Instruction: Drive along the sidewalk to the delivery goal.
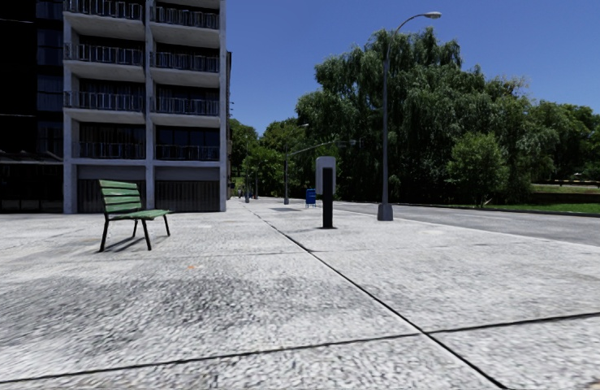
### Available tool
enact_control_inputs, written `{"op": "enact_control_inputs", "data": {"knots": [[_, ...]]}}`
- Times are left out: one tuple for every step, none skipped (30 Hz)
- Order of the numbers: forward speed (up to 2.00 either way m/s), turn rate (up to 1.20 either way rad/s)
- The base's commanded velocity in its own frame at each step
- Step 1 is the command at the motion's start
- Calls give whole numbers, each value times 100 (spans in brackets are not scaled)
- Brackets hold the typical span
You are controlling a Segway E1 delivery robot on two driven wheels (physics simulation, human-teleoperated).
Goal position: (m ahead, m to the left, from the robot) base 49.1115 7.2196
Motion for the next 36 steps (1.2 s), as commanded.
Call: {"op": "enact_control_inputs", "data": {"knots": [[200, 0], [200, 0], [200, 0], [200, 0], [200, 0], [200, 0], [200, 0], [200, 0], [200, 0], [200, 0], [200, 0], [200, 0], [200, 0], [200, 0], [200, 0], [200, 42], [200, 72], [200, 94], [200, 101], [200, 51], [200, 3], [200, 0], [200, 0], [200, 0], [200, 0], [200, 0], [200, 0], [200, 0], [200, 0], [200, 0], [200, 0], [200, 0], [200, 0], [200, 73], [200, 73], [200, 28]]}}
